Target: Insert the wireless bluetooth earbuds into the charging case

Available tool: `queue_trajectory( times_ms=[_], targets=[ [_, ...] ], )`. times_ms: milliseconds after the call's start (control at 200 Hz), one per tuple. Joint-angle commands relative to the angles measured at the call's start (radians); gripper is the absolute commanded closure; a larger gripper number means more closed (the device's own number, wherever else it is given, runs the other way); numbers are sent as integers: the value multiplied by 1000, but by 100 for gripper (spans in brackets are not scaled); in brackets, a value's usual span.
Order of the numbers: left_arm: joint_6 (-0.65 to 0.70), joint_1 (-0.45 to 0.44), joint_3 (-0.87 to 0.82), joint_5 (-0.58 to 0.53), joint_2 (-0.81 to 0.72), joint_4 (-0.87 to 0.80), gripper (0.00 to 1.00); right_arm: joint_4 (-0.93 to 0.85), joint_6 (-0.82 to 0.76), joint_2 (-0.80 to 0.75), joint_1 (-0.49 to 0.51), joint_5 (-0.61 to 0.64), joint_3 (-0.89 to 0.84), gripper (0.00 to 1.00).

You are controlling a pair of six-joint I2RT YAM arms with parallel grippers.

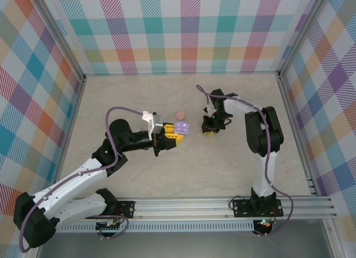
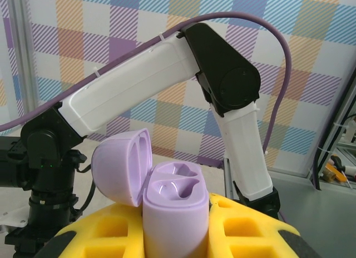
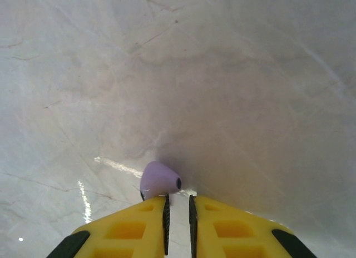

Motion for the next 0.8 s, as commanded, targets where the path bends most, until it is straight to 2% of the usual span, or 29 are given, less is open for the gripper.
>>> queue_trajectory(
  times_ms=[0,205,340,445,530,795],
  targets=[
    [-4,-19,-1,-1,-20,14,100,-17,-3,-60,6,-34,-12,81],
    [-2,-19,3,-5,-16,16,100,-17,10,-89,7,14,0,73],
    [-2,-19,8,-1,-9,17,100,-14,48,-75,12,25,7,60],
    [-2,-19,9,-2,-10,14,100,8,106,-75,20,35,-9,57],
    [-2,-18,8,-2,-8,14,100,42,153,-75,31,38,-29,50],
    [-5,-19,7,5,-5,17,100,97,304,-50,50,90,-53,55]
  ],
)
